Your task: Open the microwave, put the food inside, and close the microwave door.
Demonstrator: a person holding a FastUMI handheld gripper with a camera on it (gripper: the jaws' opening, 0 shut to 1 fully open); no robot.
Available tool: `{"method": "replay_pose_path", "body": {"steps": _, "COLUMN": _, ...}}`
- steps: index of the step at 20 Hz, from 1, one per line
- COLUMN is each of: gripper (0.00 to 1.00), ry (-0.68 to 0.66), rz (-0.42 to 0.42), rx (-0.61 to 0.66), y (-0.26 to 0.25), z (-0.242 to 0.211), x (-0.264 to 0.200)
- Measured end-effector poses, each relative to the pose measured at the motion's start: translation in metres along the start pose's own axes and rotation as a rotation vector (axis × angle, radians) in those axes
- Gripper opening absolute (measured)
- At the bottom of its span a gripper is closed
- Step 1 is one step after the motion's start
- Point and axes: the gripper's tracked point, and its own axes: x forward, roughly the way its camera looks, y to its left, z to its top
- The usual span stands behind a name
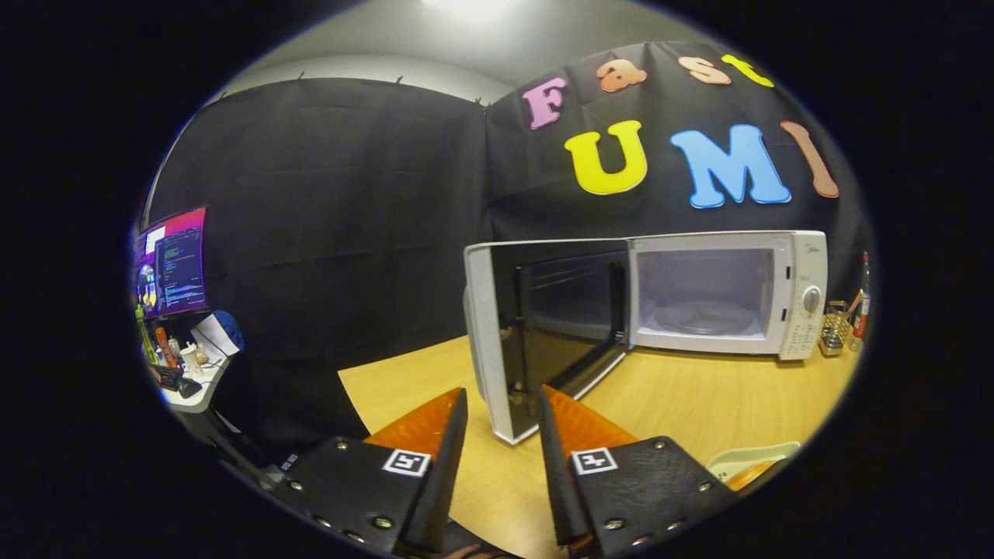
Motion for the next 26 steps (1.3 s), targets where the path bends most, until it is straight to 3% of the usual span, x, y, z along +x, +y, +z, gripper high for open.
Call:
{"method": "replay_pose_path", "body": {"steps": 3, "gripper": 0.75, "ry": 0.052, "rz": -0.059, "rx": 0.004, "y": -0.048, "z": -0.020, "x": -0.034}}
{"method": "replay_pose_path", "body": {"steps": 4, "gripper": 0.88, "ry": 0.072, "rz": -0.073, "rx": -0.012, "y": -0.060, "z": -0.028, "x": -0.044}}
{"method": "replay_pose_path", "body": {"steps": 6, "gripper": 0.93, "ry": 0.091, "rz": -0.116, "rx": -0.054, "y": -0.086, "z": -0.041, "x": -0.065}}
{"method": "replay_pose_path", "body": {"steps": 10, "gripper": 0.94, "ry": 0.065, "rz": -0.228, "rx": -0.144, "y": -0.130, "z": -0.048, "x": -0.096}}
{"method": "replay_pose_path", "body": {"steps": 14, "gripper": 0.94, "ry": 0.122, "rz": -0.289, "rx": -0.167, "y": -0.160, "z": -0.069, "x": -0.115}}
{"method": "replay_pose_path", "body": {"steps": 22, "gripper": 0.94, "ry": 0.244, "rz": -0.281, "rx": -0.063, "y": -0.174, "z": -0.109, "x": -0.118}}
{"method": "replay_pose_path", "body": {"steps": 26, "gripper": 0.77, "ry": 0.227, "rz": -0.288, "rx": -0.063, "y": -0.176, "z": -0.110, "x": -0.116}}
